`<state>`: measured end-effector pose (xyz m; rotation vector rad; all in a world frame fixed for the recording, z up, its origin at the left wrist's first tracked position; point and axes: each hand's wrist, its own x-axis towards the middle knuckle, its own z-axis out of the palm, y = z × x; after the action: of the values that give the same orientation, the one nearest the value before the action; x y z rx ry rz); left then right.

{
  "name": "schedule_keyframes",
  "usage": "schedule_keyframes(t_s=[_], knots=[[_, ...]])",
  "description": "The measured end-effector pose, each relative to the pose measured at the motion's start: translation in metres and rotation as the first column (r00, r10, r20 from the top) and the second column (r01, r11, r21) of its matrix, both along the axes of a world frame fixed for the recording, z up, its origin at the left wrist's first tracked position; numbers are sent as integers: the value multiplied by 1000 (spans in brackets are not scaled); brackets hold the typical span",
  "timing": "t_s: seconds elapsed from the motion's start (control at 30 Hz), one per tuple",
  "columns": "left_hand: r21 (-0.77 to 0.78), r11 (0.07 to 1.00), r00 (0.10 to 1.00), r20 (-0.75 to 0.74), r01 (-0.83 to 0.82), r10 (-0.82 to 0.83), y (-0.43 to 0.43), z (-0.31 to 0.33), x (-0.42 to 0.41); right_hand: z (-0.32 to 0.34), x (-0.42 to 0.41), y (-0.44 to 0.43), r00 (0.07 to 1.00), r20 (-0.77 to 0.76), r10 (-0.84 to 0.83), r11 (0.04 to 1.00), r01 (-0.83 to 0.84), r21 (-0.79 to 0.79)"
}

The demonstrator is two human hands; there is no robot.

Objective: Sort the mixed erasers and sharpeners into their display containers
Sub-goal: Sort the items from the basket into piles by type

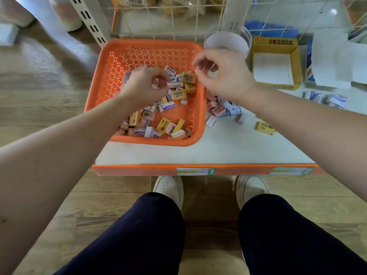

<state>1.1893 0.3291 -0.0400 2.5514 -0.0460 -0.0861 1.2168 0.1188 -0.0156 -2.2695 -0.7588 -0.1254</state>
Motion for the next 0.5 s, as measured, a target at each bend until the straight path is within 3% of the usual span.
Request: schedule_keyframes(t_s=[0.07, 0.2, 0.33, 0.5], knots=[[86, 990, 993, -49, 113, -110, 9, -3, -4, 0, -3, 15, 996, -2, 94, 994, -94, -60], [209, 950, 972, -58, 234, -227, 24, -7, -6, -7, -10, 35, 962, -149, 230, 921, -265, -287], [276, 908, 948, -135, 315, -287, 38, -13, -9, -12, -15, 44, 946, -141, 292, 717, -314, -623], [360, 855, 927, -147, 374, -344, 43, -15, -21, -6, -17, 58, 902, -252, 350, 573, -419, -704]])
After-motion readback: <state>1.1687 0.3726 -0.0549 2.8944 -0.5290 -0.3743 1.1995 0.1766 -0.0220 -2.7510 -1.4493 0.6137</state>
